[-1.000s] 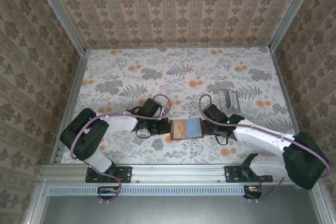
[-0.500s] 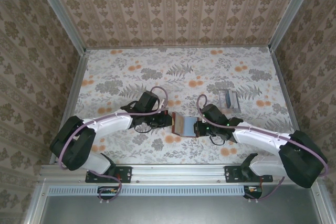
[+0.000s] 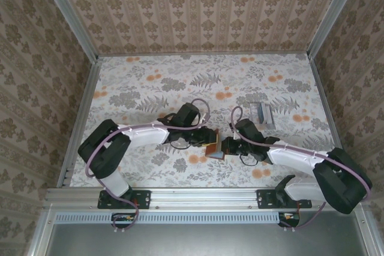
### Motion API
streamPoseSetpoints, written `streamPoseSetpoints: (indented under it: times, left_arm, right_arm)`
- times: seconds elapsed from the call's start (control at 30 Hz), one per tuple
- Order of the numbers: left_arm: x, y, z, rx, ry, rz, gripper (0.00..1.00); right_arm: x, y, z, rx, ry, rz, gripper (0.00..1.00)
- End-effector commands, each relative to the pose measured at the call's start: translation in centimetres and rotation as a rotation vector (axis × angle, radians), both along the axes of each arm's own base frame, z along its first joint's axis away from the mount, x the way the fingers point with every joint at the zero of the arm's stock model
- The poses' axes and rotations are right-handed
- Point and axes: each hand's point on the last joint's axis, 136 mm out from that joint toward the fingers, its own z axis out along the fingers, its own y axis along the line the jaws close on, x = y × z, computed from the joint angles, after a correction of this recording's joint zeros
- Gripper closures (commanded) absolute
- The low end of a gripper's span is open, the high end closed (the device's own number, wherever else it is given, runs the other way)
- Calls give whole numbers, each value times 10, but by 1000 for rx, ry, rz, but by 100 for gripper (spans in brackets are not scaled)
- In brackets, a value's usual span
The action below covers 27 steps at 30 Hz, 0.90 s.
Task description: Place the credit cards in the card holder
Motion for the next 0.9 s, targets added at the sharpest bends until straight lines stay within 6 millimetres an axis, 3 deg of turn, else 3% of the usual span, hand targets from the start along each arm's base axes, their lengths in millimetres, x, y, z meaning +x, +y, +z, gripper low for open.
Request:
streamPoseSetpoints:
  times: [0.0,0.13,0.23,0.27,0.3,0.4,0.57,0.7,0.87]
  left_arm:
    - [5,-14,2,-28,7,14,69]
    - [3,-20,-1,-18,9,5,68]
    - [1,-24,-3,-5,5,-2,62]
    - [1,-24,-5,2,3,-4,60]
    - [0,-24,-7,4,6,-10,58]
    - [2,-25,-9,4,8,-10,57]
    - [7,-26,-14,7,-2,-5,73]
    - [8,-25,-19,9,-1,5,80]
    - [11,-20,-27,26,15,31,87]
  right_arm:
    - [-11,-12,-2,18,50,-4,100]
    - [-15,-26,-5,-19,58,-27,100]
    - [-15,-36,-4,-46,52,-63,100]
    - [-15,-39,-3,-57,45,-74,97]
    - [-14,-42,-2,-67,37,-78,85]
    - [-14,-46,2,-80,37,-82,77]
    - [-10,-42,12,-75,19,-66,65]
    - [-4,-35,21,-54,11,-50,56]
    - [8,-27,25,-37,4,-54,52]
